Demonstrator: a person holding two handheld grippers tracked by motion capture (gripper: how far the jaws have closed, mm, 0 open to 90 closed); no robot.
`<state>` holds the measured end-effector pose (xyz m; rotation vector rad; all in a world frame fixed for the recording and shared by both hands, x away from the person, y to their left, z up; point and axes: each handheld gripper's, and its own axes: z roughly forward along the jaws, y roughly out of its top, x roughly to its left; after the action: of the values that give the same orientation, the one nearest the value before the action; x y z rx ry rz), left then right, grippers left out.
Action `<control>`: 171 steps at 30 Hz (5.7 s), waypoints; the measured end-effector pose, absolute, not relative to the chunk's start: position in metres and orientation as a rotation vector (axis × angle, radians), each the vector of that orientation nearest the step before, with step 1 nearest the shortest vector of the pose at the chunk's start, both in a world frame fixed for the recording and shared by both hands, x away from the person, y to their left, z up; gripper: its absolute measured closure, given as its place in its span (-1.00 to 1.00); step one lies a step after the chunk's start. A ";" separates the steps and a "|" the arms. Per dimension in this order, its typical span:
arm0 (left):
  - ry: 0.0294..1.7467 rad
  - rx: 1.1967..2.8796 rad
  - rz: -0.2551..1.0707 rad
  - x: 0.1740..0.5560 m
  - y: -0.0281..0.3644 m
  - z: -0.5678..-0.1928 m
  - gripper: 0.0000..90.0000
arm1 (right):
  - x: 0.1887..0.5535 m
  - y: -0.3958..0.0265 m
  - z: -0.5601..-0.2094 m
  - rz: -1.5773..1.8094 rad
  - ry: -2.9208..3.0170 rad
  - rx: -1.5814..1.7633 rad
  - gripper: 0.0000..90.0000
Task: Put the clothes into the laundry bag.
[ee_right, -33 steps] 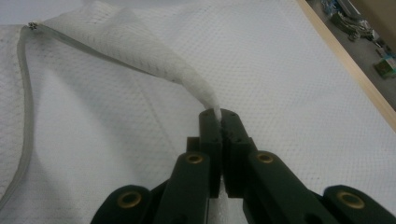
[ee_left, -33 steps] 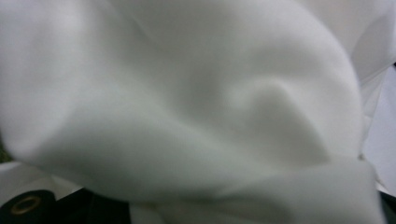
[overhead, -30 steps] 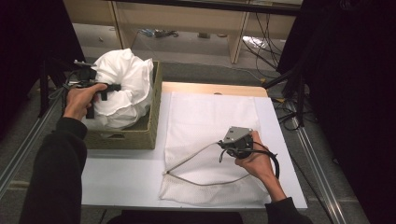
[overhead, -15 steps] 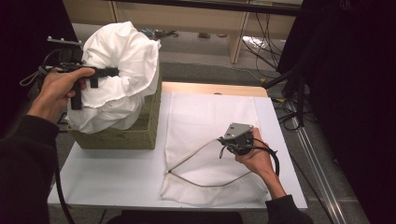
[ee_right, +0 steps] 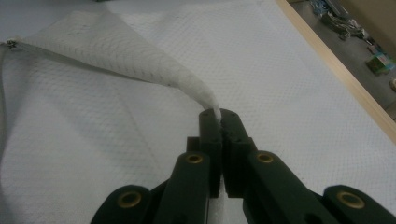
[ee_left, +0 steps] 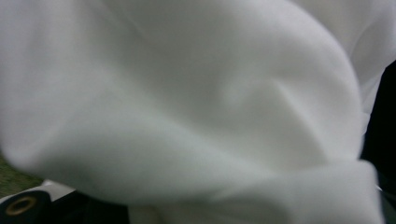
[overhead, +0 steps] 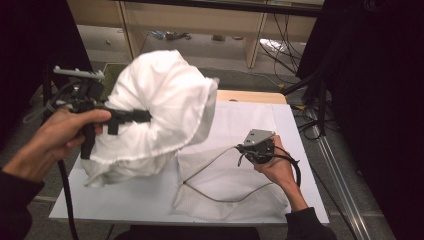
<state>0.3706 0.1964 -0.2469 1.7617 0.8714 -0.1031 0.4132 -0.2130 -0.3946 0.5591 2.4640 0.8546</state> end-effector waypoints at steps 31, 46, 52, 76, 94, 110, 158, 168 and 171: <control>0.626 2.196 -0.243 0.353 0.041 -0.433 0.75 | 0.409 -0.215 -0.371 0.922 2.407 0.619 0.99; 0.563 2.252 -0.184 0.353 0.022 -0.451 -0.17 | 0.407 -0.214 -0.373 0.892 2.382 0.580 1.00; 0.596 2.199 -0.144 0.358 0.028 -0.444 0.76 | 0.400 -0.211 -0.361 0.922 2.364 0.526 1.00; 0.961 1.975 0.062 0.411 0.027 -0.439 -0.13 | 0.383 -0.204 -0.357 0.942 2.389 0.466 1.00; 0.765 2.228 -0.061 0.376 0.004 -0.448 -1.00 | 0.384 -0.203 -0.360 0.923 2.393 0.481 0.99; 0.909 1.957 0.149 0.408 0.019 -0.417 0.65 | 0.374 -0.200 -0.345 0.953 2.388 0.442 1.00; 1.007 1.974 0.111 0.428 0.029 -0.448 0.21 | 0.358 -0.203 -0.357 0.925 2.471 0.408 1.00; 0.811 2.040 0.000 0.372 0.056 -0.410 -0.55 | 0.363 -0.210 -0.356 0.934 2.449 0.444 1.00; 0.720 2.091 -0.025 0.363 0.038 -0.421 -0.65 | 0.365 -0.209 -0.356 0.921 2.445 0.431 1.00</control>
<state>0.3629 0.0381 -0.4207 2.0914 0.7201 -0.0254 0.3652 -0.2089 -0.3558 0.4311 2.4451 0.9213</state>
